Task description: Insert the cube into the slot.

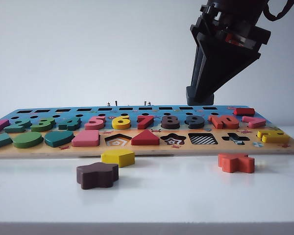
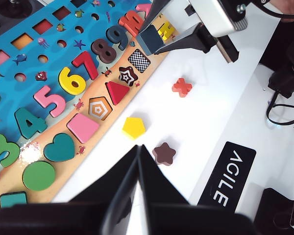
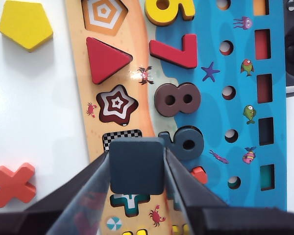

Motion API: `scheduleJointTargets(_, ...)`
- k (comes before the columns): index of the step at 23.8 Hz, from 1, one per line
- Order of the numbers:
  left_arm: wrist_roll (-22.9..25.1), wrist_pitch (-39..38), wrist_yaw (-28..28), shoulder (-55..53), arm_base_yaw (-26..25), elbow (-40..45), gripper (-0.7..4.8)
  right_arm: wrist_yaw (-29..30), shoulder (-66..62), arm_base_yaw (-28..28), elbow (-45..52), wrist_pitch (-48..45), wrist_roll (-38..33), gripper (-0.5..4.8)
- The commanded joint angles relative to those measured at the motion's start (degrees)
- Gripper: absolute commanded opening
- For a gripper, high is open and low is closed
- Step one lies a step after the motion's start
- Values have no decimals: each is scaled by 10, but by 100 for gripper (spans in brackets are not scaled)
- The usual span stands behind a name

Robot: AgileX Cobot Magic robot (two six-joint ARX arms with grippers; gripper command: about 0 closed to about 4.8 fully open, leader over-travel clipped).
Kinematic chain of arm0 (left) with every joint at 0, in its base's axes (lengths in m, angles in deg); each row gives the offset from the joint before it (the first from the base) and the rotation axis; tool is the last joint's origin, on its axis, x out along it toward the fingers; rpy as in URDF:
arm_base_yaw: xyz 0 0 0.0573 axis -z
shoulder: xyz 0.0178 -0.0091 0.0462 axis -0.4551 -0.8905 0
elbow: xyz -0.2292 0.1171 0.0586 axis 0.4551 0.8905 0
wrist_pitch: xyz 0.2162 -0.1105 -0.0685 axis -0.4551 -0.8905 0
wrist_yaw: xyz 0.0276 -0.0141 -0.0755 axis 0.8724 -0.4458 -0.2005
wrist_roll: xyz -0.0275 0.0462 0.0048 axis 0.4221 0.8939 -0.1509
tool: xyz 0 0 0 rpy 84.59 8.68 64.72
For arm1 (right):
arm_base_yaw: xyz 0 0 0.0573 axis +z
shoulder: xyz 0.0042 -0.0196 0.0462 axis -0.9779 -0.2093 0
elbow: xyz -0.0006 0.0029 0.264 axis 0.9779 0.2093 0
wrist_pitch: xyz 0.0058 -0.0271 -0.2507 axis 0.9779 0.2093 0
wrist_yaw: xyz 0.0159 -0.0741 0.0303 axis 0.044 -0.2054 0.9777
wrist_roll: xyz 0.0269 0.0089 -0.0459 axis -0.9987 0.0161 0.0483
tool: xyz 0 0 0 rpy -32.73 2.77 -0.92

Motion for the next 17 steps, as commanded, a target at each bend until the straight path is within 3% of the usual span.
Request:
scheduleJointTargets(1,0,7,-1,0,0,-2,17,3,-1,0,4,-14,2,121)
scheduleJointTargets(17,0,7,-1,0,0,-2,17,7,-13,-3,45,-50,37,111)
